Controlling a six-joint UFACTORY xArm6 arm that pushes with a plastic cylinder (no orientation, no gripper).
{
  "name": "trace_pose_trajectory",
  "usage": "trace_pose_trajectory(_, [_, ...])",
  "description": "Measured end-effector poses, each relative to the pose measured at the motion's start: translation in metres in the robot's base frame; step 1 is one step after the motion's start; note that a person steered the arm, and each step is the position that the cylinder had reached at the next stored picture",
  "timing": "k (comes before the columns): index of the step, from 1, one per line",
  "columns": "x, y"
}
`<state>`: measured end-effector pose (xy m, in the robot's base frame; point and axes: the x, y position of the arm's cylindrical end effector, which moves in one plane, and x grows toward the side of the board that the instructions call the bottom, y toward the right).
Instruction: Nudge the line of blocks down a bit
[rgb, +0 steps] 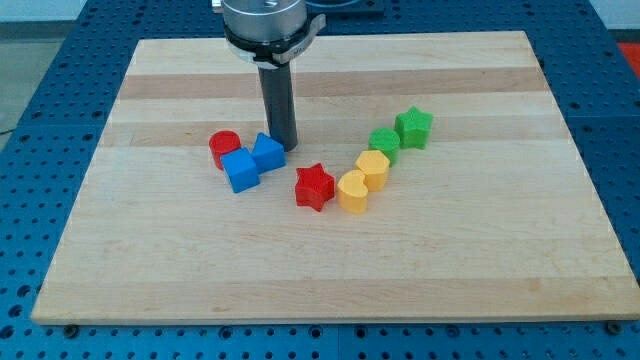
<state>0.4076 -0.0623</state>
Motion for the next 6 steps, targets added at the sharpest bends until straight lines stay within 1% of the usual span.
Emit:
trace_pose_trajectory(1, [-0.012,0.035])
trace_pose_trajectory(2, [-0.040,0.075])
trace_pose_trajectory(3, [-0.058,0.114])
trace_pose_trajectory(4, [-0.058,0.179])
trace_pose_trajectory(5, [-0.039,0.213])
trace_pose_trajectory(6, [-0.030,0.188])
